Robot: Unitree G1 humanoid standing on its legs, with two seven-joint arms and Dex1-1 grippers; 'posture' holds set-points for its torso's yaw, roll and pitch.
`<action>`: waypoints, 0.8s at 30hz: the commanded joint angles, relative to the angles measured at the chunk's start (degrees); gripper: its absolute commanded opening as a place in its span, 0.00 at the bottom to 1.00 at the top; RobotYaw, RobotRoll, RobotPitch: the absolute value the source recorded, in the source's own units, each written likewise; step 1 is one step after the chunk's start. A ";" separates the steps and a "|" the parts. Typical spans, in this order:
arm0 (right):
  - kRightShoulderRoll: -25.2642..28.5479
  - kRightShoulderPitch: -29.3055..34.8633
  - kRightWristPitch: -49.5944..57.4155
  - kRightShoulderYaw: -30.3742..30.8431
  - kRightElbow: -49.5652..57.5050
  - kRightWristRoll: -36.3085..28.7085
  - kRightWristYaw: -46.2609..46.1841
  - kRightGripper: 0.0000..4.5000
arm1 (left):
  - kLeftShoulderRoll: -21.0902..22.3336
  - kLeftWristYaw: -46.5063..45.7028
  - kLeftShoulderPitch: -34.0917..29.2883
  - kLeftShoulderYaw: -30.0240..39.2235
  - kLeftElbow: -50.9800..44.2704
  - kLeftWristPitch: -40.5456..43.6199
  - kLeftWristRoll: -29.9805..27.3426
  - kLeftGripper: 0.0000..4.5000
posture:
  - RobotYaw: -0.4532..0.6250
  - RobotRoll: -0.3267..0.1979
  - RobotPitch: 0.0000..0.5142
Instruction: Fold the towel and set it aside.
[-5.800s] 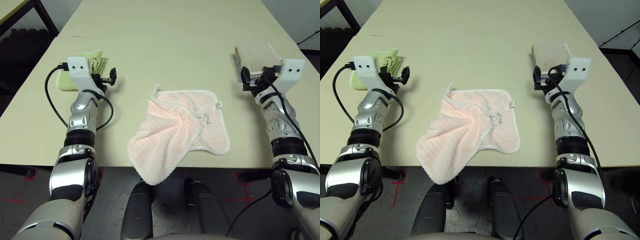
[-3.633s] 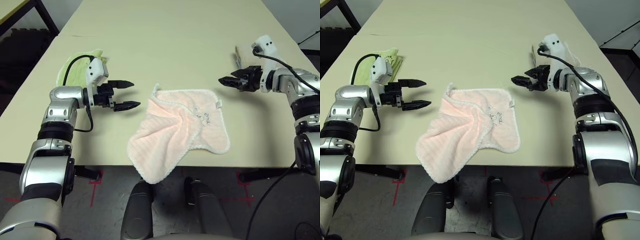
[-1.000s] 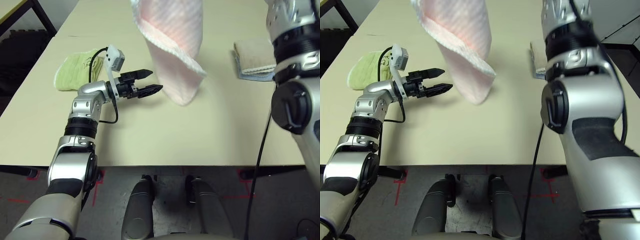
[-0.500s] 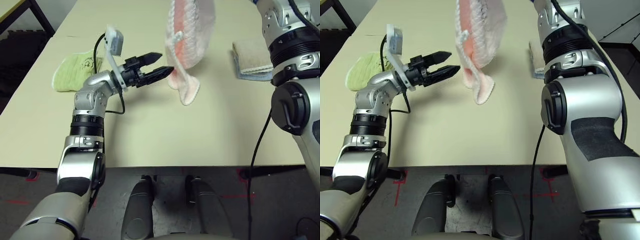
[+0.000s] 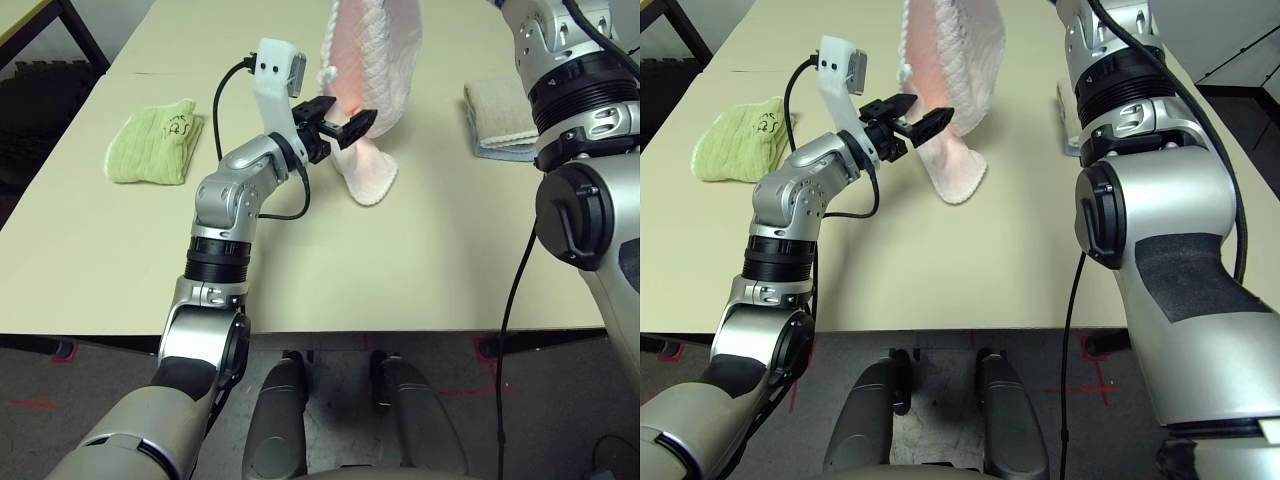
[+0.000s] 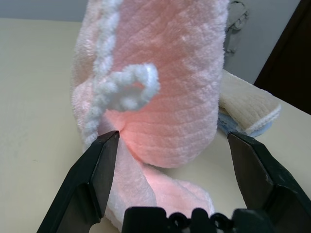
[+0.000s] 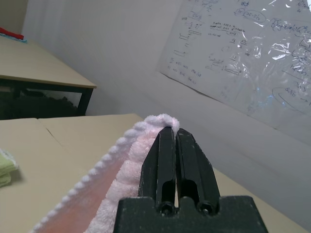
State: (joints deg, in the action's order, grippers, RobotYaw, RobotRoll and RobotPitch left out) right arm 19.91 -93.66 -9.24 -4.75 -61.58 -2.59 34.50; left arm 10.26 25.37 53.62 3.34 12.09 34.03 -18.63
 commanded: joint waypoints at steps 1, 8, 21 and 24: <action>0.62 -0.43 0.35 -0.14 1.75 -0.20 -0.32 0.00 | 0.61 2.83 1.18 -0.64 -1.37 3.94 -2.50 1.00 | 0.46 0.62 0.36; 0.76 0.11 0.65 -0.12 2.02 -0.20 -0.43 0.00 | 13.21 21.49 4.11 -2.75 -3.75 19.42 -12.57 1.00 | 0.46 0.62 0.36; 0.96 0.58 1.05 0.01 2.28 -0.15 -0.13 0.00 | 11.86 10.46 7.53 -3.65 8.23 11.46 -1.75 1.00 | 0.47 0.62 0.37; 0.88 0.73 1.15 0.10 2.27 -0.07 -0.23 0.00 | 7.08 7.07 8.38 -3.39 11.95 9.03 -0.45 1.00 | 0.46 0.62 0.37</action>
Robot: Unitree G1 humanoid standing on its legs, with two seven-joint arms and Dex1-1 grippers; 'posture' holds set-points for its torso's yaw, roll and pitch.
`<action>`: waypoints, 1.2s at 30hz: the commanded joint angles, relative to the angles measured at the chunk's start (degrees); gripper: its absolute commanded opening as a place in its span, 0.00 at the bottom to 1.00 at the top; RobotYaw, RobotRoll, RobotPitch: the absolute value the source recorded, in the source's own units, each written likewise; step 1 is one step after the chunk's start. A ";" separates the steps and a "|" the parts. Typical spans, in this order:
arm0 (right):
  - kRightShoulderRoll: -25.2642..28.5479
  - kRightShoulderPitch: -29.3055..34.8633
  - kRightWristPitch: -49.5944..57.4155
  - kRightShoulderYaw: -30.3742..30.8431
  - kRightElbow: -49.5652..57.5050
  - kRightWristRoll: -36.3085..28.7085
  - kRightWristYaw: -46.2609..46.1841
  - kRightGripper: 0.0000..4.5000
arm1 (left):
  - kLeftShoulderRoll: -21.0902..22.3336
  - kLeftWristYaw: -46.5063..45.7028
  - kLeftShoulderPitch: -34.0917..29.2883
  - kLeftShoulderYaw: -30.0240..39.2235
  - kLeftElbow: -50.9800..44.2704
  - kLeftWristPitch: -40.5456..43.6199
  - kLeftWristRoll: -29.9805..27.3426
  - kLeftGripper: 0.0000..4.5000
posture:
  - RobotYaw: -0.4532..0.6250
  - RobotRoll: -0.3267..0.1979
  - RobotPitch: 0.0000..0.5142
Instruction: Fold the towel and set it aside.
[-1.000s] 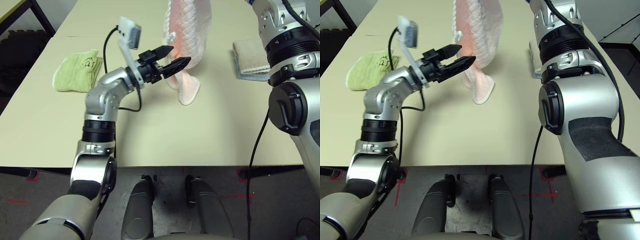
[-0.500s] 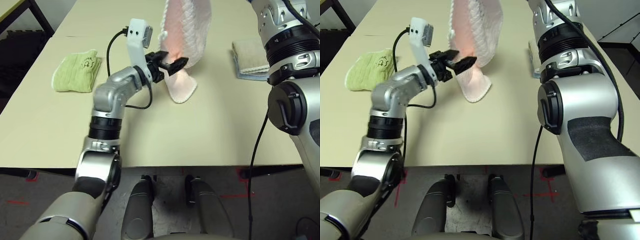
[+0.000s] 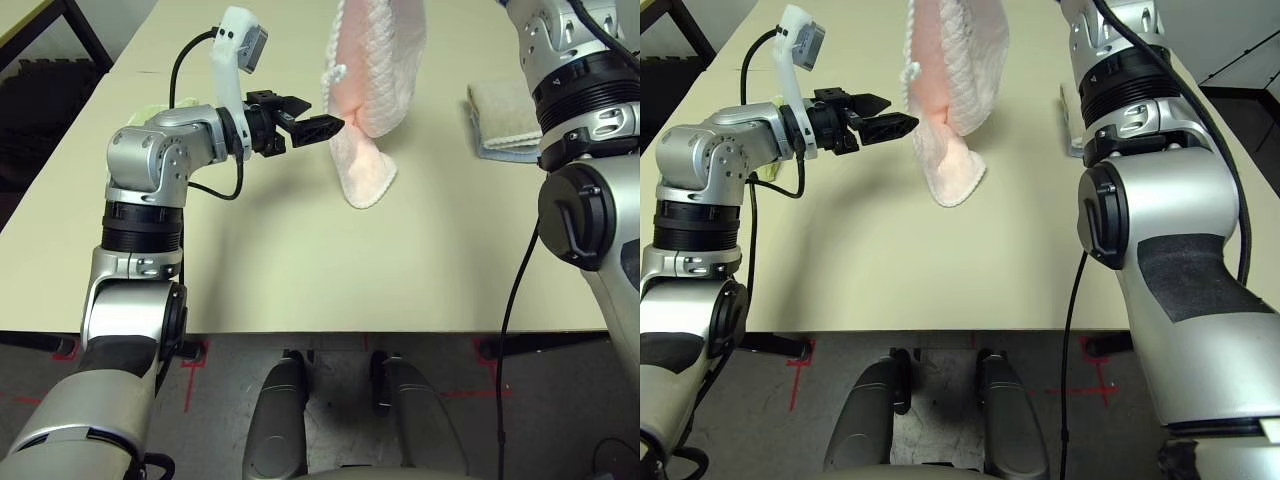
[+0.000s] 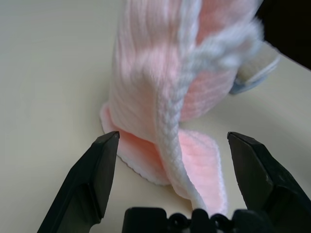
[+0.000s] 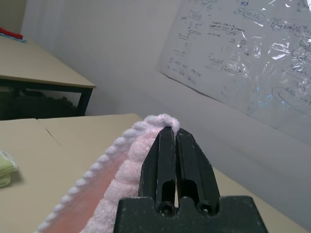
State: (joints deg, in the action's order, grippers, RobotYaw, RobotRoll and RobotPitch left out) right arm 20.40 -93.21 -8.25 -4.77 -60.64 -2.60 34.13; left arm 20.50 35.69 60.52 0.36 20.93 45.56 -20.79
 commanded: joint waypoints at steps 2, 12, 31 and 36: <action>0.36 0.38 0.20 0.15 1.28 -0.01 0.02 0.00 | -6.15 -6.60 2.76 1.14 7.23 -4.14 2.29 1.00 | 0.46 0.62 0.37; 4.29 -2.55 -0.87 -1.53 0.26 -0.41 -1.68 0.00 | -1.39 -12.11 5.07 2.09 31.45 -19.82 10.51 1.00 | 0.44 0.62 0.39; 5.89 2.68 -0.38 -3.53 2.48 -2.86 -0.74 0.00 | 9.99 9.53 0.02 -2.88 24.59 -17.24 15.16 1.00 | 0.46 0.62 0.40; 5.27 3.05 -0.15 -3.37 2.57 -3.10 -0.45 0.00 | 11.89 13.75 -1.02 -3.82 21.66 -13.83 15.04 1.00 | 0.46 0.62 0.40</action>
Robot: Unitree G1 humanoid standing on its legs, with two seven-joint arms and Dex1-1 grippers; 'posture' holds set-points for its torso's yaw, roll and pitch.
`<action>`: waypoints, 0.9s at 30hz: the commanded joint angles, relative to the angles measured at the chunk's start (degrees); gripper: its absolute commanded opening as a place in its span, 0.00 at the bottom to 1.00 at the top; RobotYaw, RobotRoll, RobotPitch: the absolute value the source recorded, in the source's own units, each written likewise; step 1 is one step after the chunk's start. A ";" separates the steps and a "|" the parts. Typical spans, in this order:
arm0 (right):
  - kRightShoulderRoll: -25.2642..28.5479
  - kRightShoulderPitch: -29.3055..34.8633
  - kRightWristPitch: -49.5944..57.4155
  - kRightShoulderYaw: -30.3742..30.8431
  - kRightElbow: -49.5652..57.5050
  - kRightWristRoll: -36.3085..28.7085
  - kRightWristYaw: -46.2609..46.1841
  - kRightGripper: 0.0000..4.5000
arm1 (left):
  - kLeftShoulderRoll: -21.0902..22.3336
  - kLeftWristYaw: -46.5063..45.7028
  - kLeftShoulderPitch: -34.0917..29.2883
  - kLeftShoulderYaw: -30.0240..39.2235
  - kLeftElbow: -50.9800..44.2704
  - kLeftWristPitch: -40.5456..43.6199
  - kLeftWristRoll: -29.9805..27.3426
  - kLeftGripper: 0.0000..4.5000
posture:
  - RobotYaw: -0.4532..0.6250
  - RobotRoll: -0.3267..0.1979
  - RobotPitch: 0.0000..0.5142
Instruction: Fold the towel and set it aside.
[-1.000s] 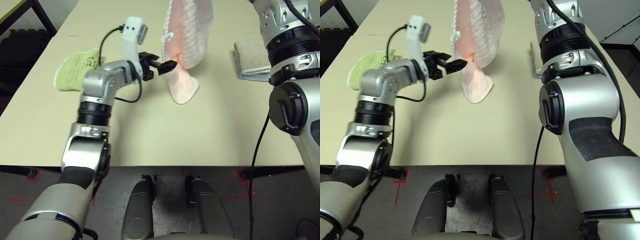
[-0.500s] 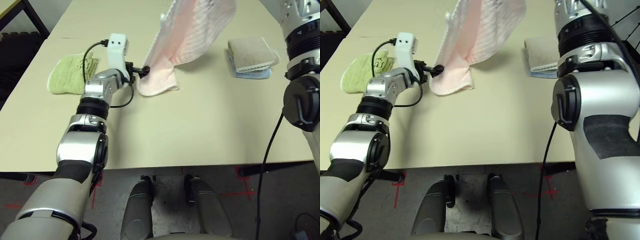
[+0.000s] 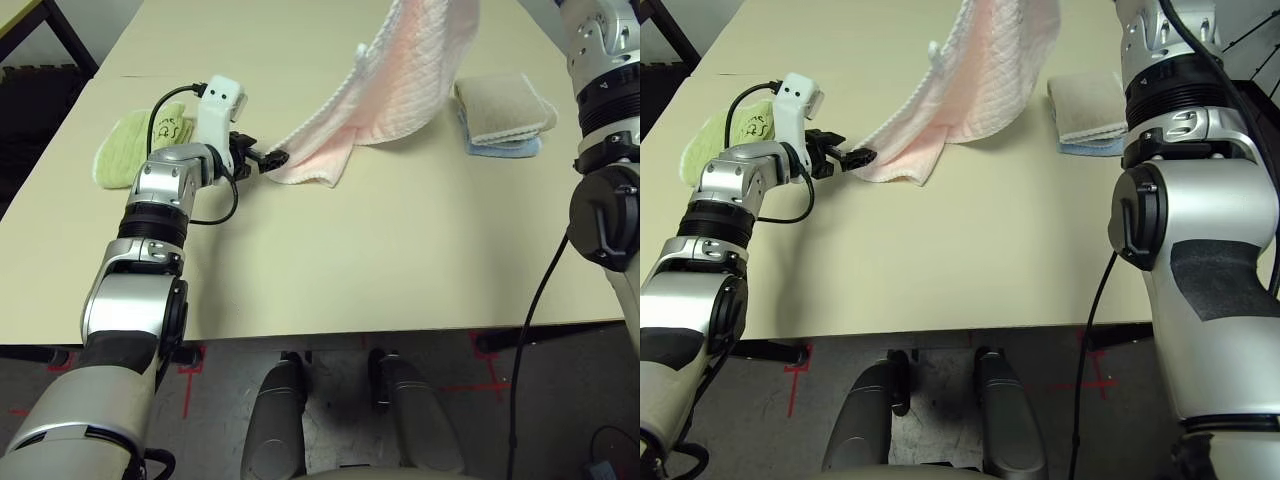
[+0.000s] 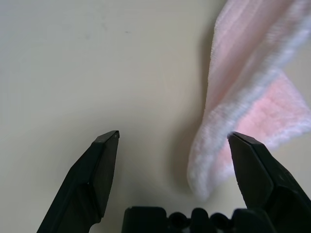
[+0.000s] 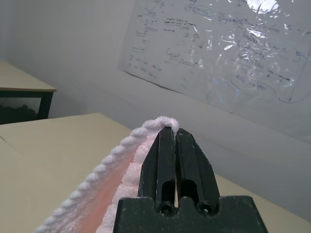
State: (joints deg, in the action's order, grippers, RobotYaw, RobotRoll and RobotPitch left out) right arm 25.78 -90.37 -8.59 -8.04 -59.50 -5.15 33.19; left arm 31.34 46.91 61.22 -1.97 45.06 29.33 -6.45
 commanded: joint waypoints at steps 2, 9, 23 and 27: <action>-0.15 0.16 0.22 -0.08 1.38 -0.57 0.52 0.00 | 1.83 3.32 -2.49 -2.51 -3.76 3.57 1.46 1.00 | 0.46 0.62 0.40; -0.43 0.26 0.20 0.02 1.30 -0.54 0.73 0.00 | 2.52 4.31 -3.28 -2.22 -6.17 6.27 1.17 1.00 | 0.46 0.62 0.40; -0.36 0.99 0.92 0.17 2.44 -0.58 0.94 0.00 | -0.89 3.96 -1.58 -1.92 -1.83 6.01 1.26 0.09 | 0.45 0.62 0.40; 0.07 2.27 1.47 0.01 3.10 -0.76 0.98 0.00 | -1.72 2.50 0.06 -1.57 1.75 4.30 2.01 0.00 | 0.45 0.62 0.39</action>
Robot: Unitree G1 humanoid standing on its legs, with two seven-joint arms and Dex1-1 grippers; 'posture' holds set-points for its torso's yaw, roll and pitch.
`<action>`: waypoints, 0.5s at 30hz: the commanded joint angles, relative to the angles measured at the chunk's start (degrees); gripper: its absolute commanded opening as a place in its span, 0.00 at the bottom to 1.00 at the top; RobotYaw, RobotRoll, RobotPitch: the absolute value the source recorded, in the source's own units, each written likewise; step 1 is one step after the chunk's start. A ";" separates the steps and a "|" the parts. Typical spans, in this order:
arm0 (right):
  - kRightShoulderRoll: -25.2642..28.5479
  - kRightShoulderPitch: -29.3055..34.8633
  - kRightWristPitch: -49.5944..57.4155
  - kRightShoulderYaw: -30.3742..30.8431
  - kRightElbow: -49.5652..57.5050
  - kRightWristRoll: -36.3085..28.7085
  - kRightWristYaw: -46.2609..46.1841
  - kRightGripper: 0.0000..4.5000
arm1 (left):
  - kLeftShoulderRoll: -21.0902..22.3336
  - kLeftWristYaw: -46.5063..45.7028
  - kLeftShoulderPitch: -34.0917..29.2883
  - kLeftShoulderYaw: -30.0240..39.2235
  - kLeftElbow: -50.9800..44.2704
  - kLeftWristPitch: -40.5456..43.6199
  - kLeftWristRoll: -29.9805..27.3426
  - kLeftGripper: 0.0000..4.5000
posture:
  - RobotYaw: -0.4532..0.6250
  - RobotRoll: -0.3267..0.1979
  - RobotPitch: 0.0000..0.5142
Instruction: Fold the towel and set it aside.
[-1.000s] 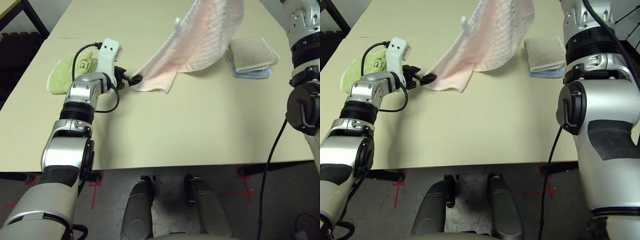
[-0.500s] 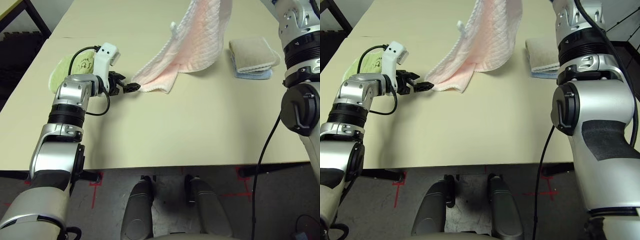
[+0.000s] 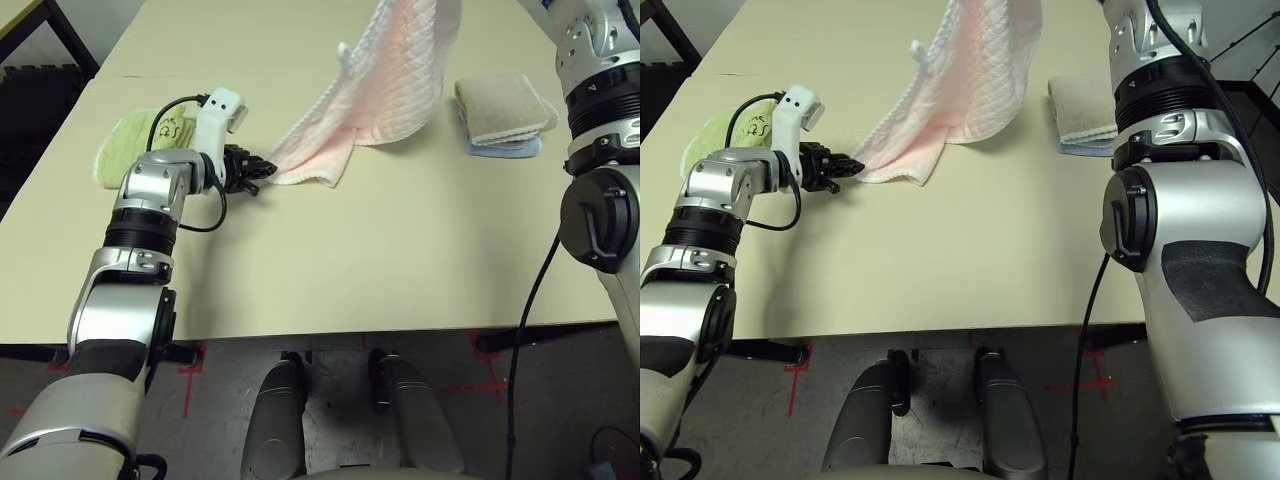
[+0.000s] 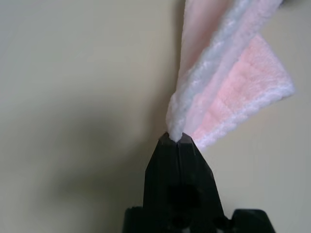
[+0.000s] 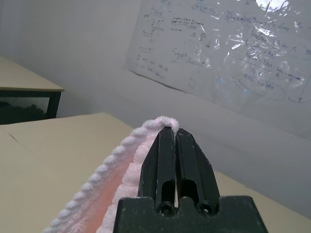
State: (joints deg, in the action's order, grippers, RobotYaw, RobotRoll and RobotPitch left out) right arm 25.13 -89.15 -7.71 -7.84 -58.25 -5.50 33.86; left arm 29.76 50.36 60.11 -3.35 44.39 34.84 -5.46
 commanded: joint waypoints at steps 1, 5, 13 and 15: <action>1.29 1.84 0.89 -0.45 2.06 -0.57 0.41 0.00 | 0.39 -1.43 1.52 -0.03 2.89 -1.53 1.30 0.00 | 0.45 0.62 0.39; 3.93 5.65 3.01 -2.17 3.33 -2.07 0.62 0.00 | 3.40 -2.26 2.55 1.31 0.51 -1.94 1.30 0.00 | 0.46 0.62 0.39; 7.28 26.68 26.48 -11.24 19.20 -17.00 6.42 0.00 | 7.98 -12.34 16.43 7.89 5.65 -9.71 1.00 0.00 | 0.48 0.62 0.39; 7.64 29.18 32.36 -13.60 21.98 -20.63 5.78 0.00 | 7.78 -12.98 18.13 8.15 7.72 -11.02 1.28 0.00 | 0.49 0.62 0.40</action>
State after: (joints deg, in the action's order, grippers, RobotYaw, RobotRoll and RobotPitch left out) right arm 31.47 -59.85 20.19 -18.94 -40.57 -22.47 39.93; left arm 38.08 37.98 78.99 4.74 48.58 24.44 -4.51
